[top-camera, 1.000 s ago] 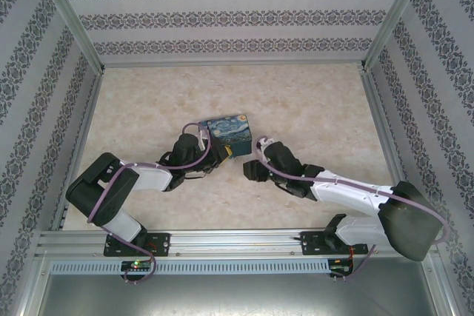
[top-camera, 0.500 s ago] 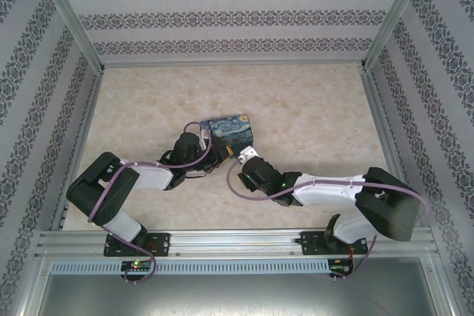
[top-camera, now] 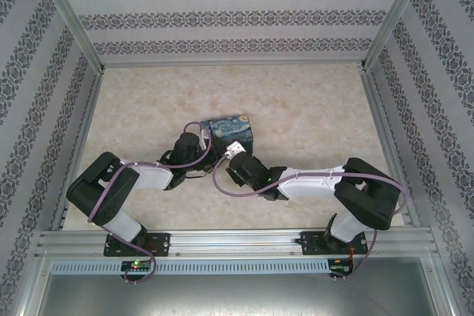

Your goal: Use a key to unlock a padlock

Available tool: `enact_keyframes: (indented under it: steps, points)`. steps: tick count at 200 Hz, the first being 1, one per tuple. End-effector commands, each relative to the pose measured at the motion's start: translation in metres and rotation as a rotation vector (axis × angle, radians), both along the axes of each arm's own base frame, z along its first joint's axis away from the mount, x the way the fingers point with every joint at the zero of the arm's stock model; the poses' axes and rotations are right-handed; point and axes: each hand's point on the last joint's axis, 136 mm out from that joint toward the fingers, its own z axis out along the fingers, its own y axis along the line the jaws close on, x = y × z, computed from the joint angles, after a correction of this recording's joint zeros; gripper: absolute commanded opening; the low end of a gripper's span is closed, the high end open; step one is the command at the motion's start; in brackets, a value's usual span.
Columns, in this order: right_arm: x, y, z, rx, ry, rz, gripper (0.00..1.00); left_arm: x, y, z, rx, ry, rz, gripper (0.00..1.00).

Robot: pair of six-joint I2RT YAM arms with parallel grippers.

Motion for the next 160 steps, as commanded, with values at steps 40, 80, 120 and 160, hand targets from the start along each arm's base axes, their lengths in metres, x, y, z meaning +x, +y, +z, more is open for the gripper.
enact_keyframes:
  steps: [40, 80, 120, 160]
  points:
    - [0.013, -0.003, -0.001, -0.003, -0.009, -0.037, 0.47, -0.001, 0.000, 0.003, -0.017, -0.014, -0.020, 0.00]
    - [0.018, -0.009, 0.000, 0.009, 0.002, -0.052, 0.41, -0.001, 0.000, 0.001, -0.015, -0.011, -0.016, 0.00]
    - [0.023, -0.007, 0.001, 0.023, 0.009, -0.051, 0.32, 0.000, -0.001, 0.001, -0.015, -0.012, -0.019, 0.00]
    - [0.025, -0.001, 0.006, 0.039, 0.010, -0.038, 0.17, 0.001, -0.002, -0.001, -0.017, -0.009, -0.020, 0.00]
